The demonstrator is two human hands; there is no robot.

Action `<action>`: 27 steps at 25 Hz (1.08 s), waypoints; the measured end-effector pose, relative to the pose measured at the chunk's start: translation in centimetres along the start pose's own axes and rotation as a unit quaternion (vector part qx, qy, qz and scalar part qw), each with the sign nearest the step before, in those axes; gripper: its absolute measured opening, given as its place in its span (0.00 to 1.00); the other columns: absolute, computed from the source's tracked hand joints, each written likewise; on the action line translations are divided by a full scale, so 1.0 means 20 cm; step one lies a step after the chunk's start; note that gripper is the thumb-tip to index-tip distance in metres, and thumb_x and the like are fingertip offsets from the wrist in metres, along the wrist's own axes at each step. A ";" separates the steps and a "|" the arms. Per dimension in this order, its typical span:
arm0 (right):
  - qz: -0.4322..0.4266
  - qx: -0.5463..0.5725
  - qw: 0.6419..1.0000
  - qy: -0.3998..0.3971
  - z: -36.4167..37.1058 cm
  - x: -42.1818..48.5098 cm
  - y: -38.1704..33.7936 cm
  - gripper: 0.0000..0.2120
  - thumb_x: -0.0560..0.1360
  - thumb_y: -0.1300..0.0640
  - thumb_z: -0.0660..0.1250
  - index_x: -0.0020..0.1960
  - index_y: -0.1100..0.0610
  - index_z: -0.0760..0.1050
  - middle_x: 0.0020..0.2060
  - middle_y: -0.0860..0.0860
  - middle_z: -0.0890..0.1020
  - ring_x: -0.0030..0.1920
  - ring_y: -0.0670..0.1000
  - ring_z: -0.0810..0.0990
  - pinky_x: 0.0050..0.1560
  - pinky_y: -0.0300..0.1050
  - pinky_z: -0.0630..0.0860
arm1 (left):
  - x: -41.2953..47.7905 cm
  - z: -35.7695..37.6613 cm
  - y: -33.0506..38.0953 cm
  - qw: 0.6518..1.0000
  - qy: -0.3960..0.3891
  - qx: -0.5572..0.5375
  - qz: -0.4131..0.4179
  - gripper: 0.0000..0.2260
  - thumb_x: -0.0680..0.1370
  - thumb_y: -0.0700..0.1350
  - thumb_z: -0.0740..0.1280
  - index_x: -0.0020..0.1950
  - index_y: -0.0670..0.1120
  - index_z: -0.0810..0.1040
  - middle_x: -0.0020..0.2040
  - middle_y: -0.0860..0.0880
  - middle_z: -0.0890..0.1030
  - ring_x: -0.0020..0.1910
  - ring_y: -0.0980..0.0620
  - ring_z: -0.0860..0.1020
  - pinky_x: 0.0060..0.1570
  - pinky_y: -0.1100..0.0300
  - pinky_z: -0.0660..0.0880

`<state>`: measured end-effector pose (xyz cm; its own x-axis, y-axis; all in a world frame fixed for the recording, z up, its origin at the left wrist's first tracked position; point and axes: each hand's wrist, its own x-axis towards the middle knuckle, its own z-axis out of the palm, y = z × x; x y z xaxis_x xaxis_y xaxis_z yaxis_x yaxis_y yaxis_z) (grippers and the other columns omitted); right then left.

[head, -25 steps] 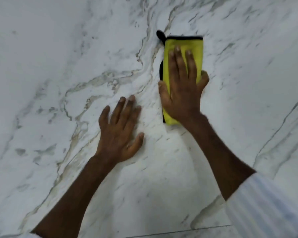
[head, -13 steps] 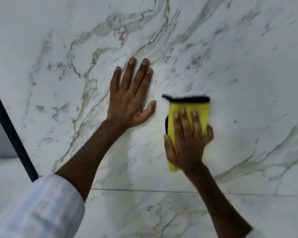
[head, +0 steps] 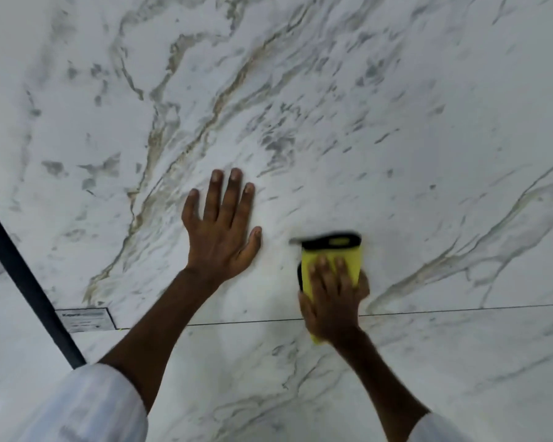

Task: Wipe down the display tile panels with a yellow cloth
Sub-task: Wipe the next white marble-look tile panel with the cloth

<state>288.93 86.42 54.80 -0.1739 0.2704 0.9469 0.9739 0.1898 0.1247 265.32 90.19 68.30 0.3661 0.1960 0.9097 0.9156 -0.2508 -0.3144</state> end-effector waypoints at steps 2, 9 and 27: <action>0.006 0.000 0.999 -0.044 0.02 -0.19 -0.02 0.24 0.83 0.44 0.58 0.74 0.57 0.69 0.79 0.53 0.62 0.75 0.62 0.63 0.62 0.73 0.69 | 0.00 0.02 0.02 1.000 0.017 -0.003 0.002 0.32 0.83 0.56 0.56 0.84 0.42 0.58 0.83 0.39 0.58 0.84 0.39 0.53 0.79 0.37 0.48; 0.038 0.001 0.992 0.123 -0.11 0.72 -0.10 0.30 0.81 0.44 0.60 0.79 0.58 0.66 0.78 0.57 0.69 0.78 0.61 0.65 0.69 0.69 0.63 | -0.01 0.03 0.01 0.999 0.038 -0.028 -0.001 0.32 0.83 0.56 0.57 0.84 0.42 0.58 0.83 0.40 0.58 0.84 0.39 0.54 0.80 0.38 0.48; 0.127 -0.005 0.981 0.145 -0.09 0.89 -0.37 0.30 0.83 0.44 0.57 0.80 0.59 0.66 0.78 0.59 0.69 0.79 0.62 0.65 0.68 0.69 0.65 | 0.00 -0.11 -0.37 0.999 0.006 -0.018 0.035 0.31 0.83 0.57 0.57 0.82 0.40 0.63 0.82 0.39 0.63 0.82 0.34 0.59 0.75 0.30 0.55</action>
<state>278.83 88.20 71.23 0.1220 0.0269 0.9922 0.9821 0.1409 -0.1246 258.09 90.00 71.20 0.4259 0.1657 0.8895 0.8815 -0.2974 -0.3667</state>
